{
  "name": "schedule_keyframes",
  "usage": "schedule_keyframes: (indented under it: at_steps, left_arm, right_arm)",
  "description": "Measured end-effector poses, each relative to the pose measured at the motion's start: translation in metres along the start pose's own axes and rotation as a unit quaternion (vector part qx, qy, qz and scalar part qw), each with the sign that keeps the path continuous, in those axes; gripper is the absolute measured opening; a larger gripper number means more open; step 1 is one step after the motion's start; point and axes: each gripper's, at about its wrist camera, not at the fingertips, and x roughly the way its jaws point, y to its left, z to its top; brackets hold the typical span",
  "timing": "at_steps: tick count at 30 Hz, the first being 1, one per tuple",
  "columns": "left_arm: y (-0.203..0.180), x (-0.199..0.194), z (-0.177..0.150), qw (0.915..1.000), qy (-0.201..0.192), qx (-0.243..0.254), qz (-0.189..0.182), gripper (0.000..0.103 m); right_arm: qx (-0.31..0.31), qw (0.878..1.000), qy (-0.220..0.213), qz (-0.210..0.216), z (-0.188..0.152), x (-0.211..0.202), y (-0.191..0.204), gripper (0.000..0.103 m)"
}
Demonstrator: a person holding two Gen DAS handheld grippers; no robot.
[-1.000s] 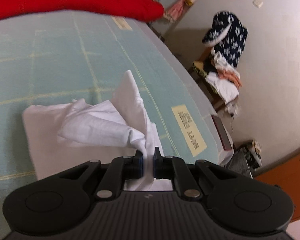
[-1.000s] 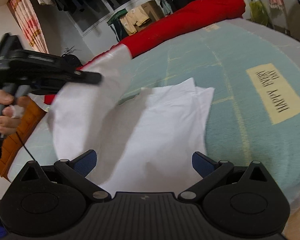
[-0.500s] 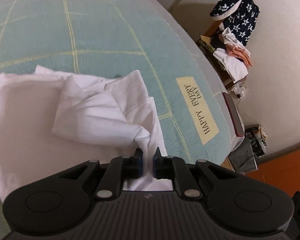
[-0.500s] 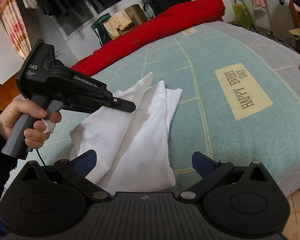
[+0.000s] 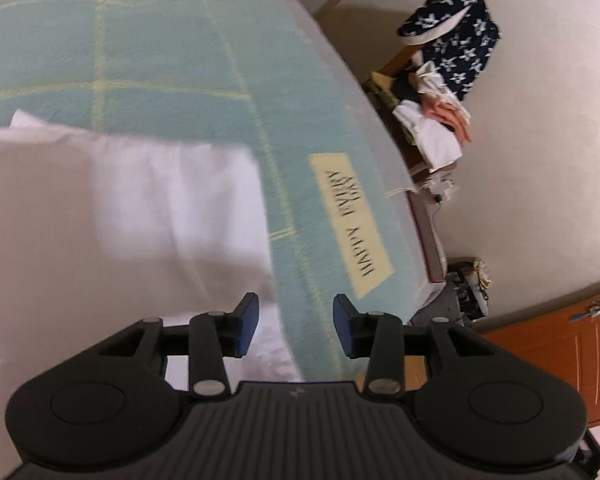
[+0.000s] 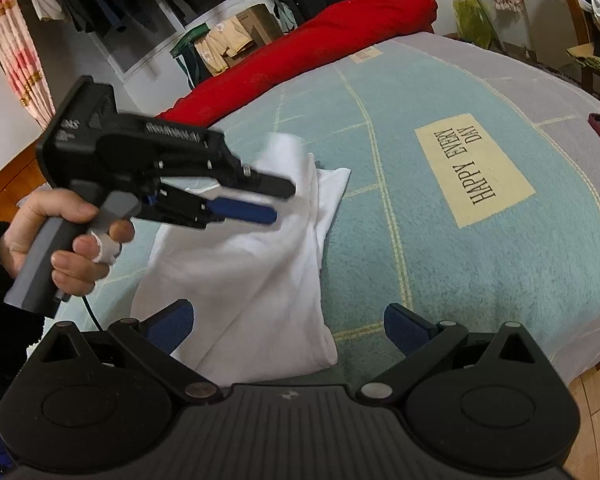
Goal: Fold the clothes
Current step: 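Lay the folded side down and open the left gripper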
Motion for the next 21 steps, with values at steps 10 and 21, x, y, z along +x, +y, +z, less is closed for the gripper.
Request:
schedule_keyframes:
  at_steps: [10, 21]
  left_arm:
    - [-0.005, -0.036, -0.026, 0.993, -0.053, 0.092, 0.052, 0.05]
    - [0.032, -0.074, -0.095, 0.9684, -0.099, 0.146, 0.176, 0.056]
  right_arm:
    - [-0.002, 1.0, 0.001, 0.003, -0.001, 0.001, -0.002, 0.103]
    - [0.006, 0.994, 0.024, 0.109, -0.006, 0.021, 0.006, 0.103]
